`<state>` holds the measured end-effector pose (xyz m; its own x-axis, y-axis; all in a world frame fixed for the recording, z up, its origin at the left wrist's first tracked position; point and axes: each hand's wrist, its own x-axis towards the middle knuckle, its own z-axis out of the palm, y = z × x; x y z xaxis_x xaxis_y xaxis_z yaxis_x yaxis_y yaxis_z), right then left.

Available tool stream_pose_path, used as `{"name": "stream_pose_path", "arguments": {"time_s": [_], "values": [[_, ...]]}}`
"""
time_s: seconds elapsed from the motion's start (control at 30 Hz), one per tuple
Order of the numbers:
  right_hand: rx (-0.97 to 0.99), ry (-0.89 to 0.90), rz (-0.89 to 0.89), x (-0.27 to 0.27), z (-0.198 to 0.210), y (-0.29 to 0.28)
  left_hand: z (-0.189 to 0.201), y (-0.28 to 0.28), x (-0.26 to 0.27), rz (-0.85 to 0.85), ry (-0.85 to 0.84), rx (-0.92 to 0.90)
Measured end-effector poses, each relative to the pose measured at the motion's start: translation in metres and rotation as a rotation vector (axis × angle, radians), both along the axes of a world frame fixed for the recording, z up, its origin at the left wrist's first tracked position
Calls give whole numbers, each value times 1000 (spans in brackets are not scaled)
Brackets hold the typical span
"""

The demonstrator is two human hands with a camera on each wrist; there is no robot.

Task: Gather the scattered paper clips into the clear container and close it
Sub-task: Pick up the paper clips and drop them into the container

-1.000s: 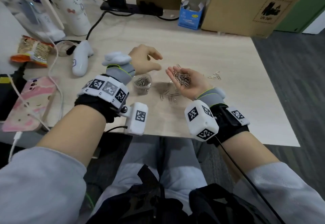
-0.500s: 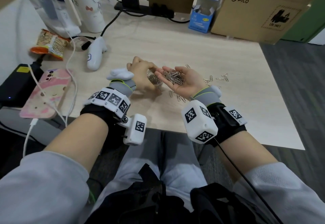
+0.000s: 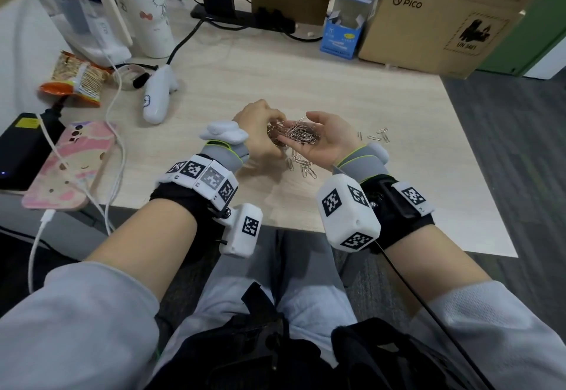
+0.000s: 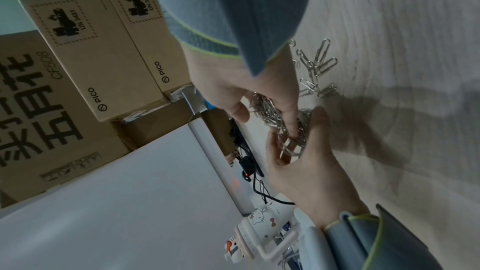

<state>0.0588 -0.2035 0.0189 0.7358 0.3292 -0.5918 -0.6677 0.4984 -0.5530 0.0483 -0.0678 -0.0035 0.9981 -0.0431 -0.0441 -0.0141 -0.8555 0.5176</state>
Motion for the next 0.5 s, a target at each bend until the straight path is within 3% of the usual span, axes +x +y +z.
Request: {"name": "stream_pose_path", "arguments": {"time_s": [0.5], "values": [[-109, -32, 90, 0, 15, 0, -9, 3, 4, 69, -24, -33]]}}
